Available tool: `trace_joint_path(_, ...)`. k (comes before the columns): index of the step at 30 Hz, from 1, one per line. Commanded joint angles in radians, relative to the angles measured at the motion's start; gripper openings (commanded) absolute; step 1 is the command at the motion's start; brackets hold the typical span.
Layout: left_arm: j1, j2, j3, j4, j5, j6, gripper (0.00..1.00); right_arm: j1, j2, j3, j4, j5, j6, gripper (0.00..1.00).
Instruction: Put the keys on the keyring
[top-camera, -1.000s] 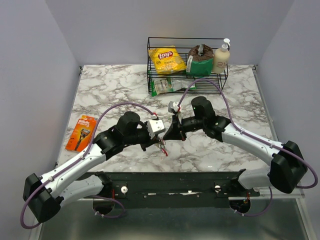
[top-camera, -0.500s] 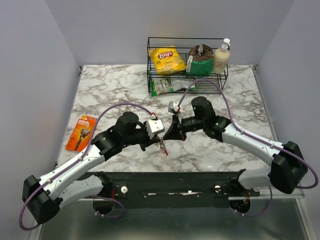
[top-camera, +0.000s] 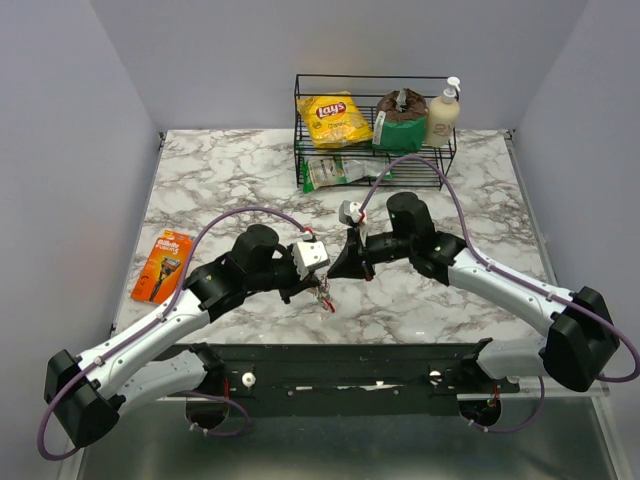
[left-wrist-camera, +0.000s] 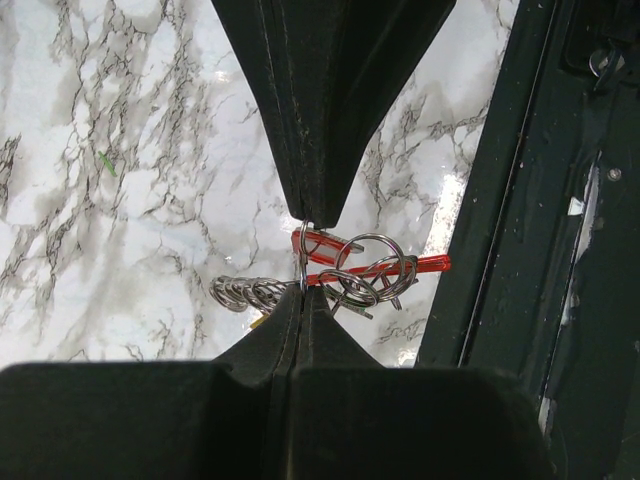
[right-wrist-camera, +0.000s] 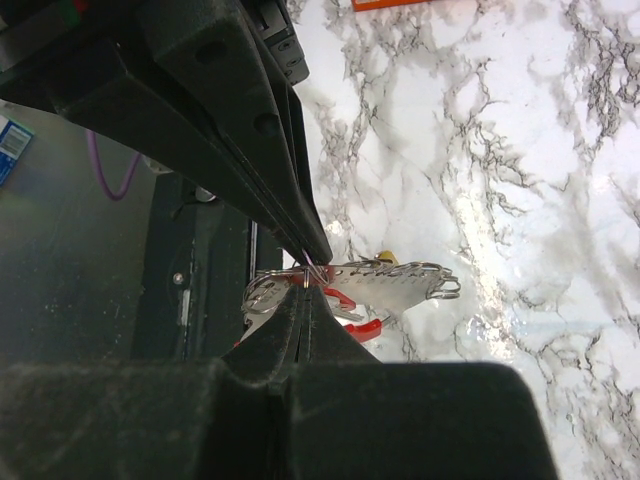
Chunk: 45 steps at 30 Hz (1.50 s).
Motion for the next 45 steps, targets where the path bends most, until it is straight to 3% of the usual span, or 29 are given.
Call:
trace_joint_path(1, -0.009, -0.009, 0.005, 0.022, -0.012, 0.014, 0.0, 0.004, 0.007, 0.029, 0.014, -0.03, -0.009, 0.01)
trace_joint_path(19, -0.012, 0.006, 0.015, 0.039, -0.009, 0.012, 0.0, 0.005, 0.034, 0.041, 0.014, -0.071, -0.006, 0.01)
trace_joint_path(45, -0.021, -0.04, -0.003, 0.025, 0.008, 0.012, 0.0, 0.005, 0.054, 0.023, 0.017, -0.018, -0.003, 0.01)
